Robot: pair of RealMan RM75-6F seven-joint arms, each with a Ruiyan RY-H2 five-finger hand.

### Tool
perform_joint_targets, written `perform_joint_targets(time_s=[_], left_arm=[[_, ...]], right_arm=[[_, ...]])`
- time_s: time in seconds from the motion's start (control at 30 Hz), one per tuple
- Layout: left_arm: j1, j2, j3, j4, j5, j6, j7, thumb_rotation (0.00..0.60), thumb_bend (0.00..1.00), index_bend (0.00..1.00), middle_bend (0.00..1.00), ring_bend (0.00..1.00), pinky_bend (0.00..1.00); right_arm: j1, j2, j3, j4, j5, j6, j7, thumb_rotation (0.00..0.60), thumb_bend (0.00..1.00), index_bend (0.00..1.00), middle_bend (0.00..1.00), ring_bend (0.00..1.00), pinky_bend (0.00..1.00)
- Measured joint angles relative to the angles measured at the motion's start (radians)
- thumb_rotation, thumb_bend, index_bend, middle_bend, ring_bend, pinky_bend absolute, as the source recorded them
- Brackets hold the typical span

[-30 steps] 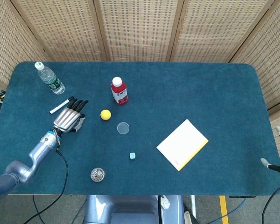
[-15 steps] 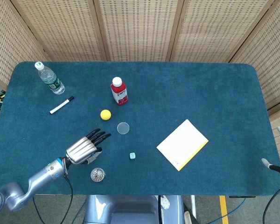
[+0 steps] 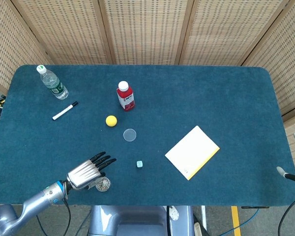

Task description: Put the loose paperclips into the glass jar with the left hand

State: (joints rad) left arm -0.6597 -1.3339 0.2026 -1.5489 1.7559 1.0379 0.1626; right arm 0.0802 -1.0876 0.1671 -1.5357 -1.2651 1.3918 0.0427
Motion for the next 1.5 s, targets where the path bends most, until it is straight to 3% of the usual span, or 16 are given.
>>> perform_joint_targets(time_s=[0.37,0.57,0.67,0.83,1.33,1.4,1.5], left_arm=[[-0.002,-0.055,-0.009,0.021,-0.005,-0.043,-0.015,0.6,0.57,0.69,0.0,0.0,0.0],[-0.005,-0.052,-0.009,0.013,0.002,-0.048,-0.027,0.6,0.48,0.47,0.0,0.0,0.0],[-0.005,-0.049,-0.012,0.008,-0.001,-0.051,-0.022,0.6,0.44,0.44,0.0,0.0,0.0],[-0.006,-0.037,-0.015,-0.005,-0.007,-0.059,-0.017,0.6,0.28,0.36,0.0,0.0,0.0],[0.003,0.0,-0.029,-0.04,0.0,-0.019,-0.026,0.6,0.24,0.31,0.0,0.0,0.0],[0.008,0.012,-0.036,-0.048,0.002,0.007,-0.033,0.6,0.22,0.25,0.0,0.0,0.0],[0.03,0.05,-0.056,-0.072,-0.013,0.07,-0.037,0.6,0.1,0.04,0.0,0.0,0.0]], right_arm=[[0.0,0.001,0.0,-0.001,0.0,-0.001,0.003,0.6,0.0,0.0,0.0,0.0,0.0],[-0.001,0.002,0.001,0.004,0.003,-0.003,0.009,0.6,0.0,0.0,0.0,0.0,0.0],[-0.001,0.002,0.001,0.003,0.002,-0.003,0.01,0.6,0.0,0.0,0.0,0.0,0.0],[-0.002,0.002,0.001,0.003,0.001,-0.003,0.012,0.6,0.0,0.0,0.0,0.0,0.0],[-0.004,0.004,0.001,-0.003,-0.004,0.004,0.011,0.6,0.0,0.0,0.0,0.0,0.0],[-0.005,0.005,0.0,-0.004,-0.005,0.006,0.012,0.6,0.0,0.0,0.0,0.0,0.0],[-0.007,0.007,-0.001,-0.006,-0.01,0.01,0.016,0.6,0.0,0.0,0.0,0.0,0.0]])
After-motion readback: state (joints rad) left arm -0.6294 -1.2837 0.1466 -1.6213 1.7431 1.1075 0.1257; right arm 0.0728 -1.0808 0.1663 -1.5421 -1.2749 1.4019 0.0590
